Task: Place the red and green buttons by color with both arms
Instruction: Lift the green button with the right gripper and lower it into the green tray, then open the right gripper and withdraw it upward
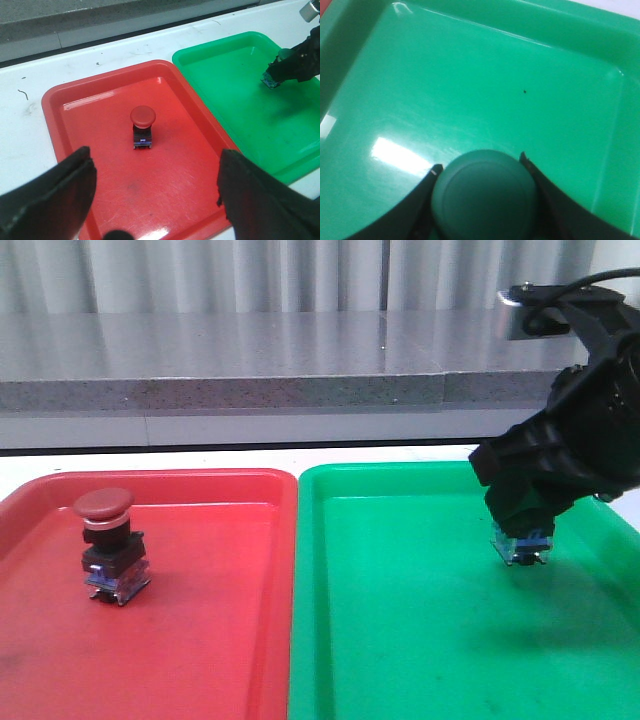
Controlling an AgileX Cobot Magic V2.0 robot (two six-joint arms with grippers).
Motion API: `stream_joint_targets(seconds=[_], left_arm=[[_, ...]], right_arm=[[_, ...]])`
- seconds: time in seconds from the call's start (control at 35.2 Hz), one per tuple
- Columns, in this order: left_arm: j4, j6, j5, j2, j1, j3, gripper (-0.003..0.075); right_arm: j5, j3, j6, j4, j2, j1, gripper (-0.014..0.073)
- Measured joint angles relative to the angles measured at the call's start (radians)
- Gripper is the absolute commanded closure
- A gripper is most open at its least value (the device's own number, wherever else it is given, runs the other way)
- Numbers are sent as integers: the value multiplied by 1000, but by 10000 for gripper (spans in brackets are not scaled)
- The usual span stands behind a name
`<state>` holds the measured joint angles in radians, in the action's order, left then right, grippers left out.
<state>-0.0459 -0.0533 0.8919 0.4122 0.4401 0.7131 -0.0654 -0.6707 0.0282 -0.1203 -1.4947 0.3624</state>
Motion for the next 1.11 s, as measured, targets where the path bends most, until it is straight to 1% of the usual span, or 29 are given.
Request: stream_joint_targets(seconds=[0.26,0.34,0.54,0.68,0.79,0.85,0.99,1.11], left_arm=[[0,0,0,0,0,0,229],[0,0,0,0,0,0,229],[0,0,0,0,0,0,229],[0,0,0,0,0,0,229],[0,0,0,0,0,0,229],[0,0,0,0,0,0,229],[0,0,0,0,0,0,229],[0,0,0,0,0,0,229]], right_arm=[[7,0,0,0,-33,0,385],[8,0,0,0,-35,0,366],[8,0,0,0,-35,0,273],[4,0,2,0,-35,0,169],[2,0,2,0,-35,0,71],[2,0,2,0,-35,0,44],[-14,0,2,0,-33,0,39],[-53,0,2,0,-3,0,39]])
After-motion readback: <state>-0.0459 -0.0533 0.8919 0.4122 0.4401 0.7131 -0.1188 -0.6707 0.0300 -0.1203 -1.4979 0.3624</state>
